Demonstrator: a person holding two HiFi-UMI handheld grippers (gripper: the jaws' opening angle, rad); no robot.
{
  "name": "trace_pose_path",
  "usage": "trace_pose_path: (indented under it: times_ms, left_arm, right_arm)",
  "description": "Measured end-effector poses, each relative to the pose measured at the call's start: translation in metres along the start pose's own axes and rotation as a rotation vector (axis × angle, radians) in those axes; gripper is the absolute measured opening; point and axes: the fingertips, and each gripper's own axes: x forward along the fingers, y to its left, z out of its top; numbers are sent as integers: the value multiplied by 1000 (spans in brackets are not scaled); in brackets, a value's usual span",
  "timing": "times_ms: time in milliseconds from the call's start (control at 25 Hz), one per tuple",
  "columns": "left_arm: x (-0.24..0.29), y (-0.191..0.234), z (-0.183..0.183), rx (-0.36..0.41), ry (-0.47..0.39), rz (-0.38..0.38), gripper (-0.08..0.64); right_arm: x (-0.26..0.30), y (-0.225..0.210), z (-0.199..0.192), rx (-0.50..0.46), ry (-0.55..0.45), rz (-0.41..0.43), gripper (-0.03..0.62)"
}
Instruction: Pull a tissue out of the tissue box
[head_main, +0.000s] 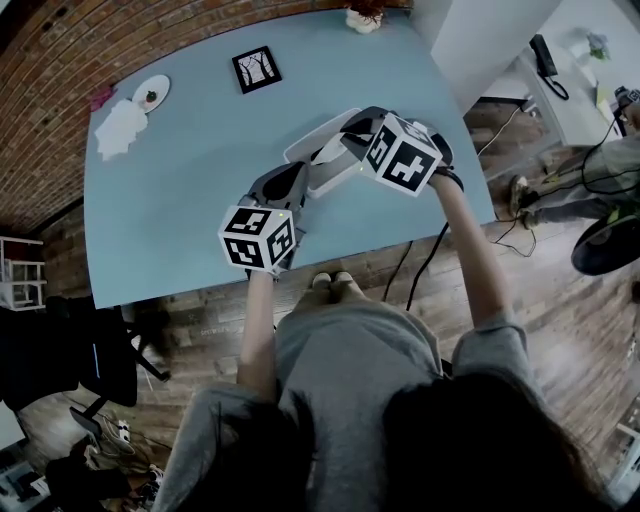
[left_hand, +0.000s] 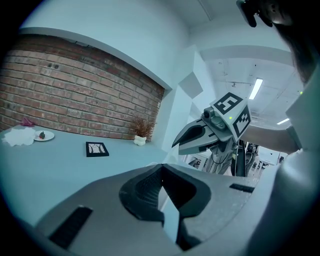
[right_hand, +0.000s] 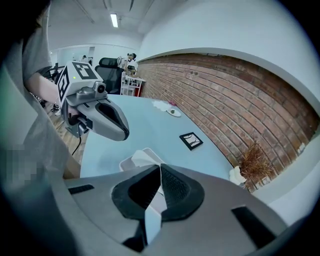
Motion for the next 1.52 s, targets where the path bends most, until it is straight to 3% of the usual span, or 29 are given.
trace_pose_path:
  times_ms: [640, 1160, 1520]
  left_arm:
    - [-17, 0, -1, 7, -9, 28, 3]
    - [-34, -14, 19, 50, -68, 33, 3]
    - [-53, -39, 45, 111, -143, 27, 3]
  right_arm:
    - [-36, 1, -11, 106, -79, -124, 2]
    - [-110, -7, 4, 314, -344, -192, 2]
    - [-146, 4, 10, 341, -432, -245, 2]
